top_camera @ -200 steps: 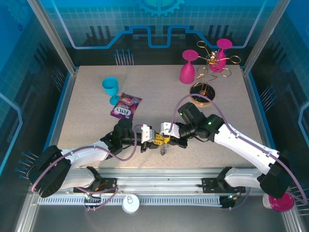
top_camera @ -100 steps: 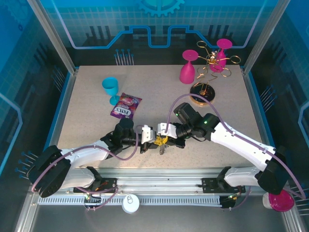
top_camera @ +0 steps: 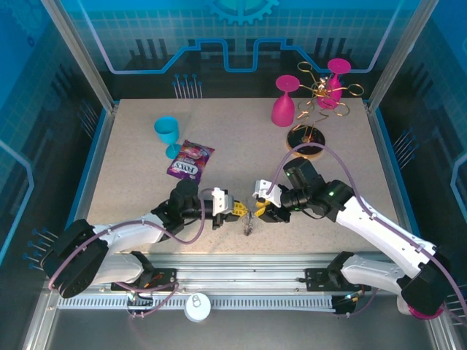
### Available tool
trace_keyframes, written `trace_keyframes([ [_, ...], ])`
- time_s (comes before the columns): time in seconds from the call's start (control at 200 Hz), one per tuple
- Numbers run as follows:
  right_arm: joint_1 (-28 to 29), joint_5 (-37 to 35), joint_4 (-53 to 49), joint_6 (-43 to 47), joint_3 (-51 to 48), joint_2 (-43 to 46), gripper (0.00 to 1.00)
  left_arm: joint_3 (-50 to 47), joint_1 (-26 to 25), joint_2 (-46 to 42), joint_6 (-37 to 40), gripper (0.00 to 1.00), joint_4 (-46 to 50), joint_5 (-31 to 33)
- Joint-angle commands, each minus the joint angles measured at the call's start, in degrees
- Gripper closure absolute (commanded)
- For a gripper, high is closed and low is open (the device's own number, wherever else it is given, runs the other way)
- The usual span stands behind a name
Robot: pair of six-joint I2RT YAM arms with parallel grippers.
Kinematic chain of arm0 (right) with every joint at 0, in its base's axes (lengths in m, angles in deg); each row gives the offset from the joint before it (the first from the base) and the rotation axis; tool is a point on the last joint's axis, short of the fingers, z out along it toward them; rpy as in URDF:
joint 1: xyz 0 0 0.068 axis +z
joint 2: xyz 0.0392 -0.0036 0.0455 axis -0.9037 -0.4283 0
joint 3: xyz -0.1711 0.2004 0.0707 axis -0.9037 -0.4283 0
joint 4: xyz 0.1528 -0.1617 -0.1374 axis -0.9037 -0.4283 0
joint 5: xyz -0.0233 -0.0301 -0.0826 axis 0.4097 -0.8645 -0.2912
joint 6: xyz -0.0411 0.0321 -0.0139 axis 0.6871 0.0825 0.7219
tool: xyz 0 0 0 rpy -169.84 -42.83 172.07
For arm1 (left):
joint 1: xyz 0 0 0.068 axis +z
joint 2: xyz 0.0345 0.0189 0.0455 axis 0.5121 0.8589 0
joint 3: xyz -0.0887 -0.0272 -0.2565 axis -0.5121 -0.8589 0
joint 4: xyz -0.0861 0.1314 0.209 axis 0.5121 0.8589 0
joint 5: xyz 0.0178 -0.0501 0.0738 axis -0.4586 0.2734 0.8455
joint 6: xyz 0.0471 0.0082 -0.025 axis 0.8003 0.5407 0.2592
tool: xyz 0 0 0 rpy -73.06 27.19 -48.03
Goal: Put the keys on the keyring
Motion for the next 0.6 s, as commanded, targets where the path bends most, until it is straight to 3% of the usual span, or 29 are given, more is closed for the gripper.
trace_keyframes([
  [0.0, -0.6, 0.4, 1.5, -1.1, -1.2, 0.6, 0.72, -0.8, 0.3, -0.2, -0.8, 1.00, -5.1, -2.3],
  [0.595, -0.5, 6.1, 8.6, -0.2, -3.1, -0.3, 0.71, -0.8, 0.3, 0.4, -1.2, 1.00, -5.9, -4.3],
])
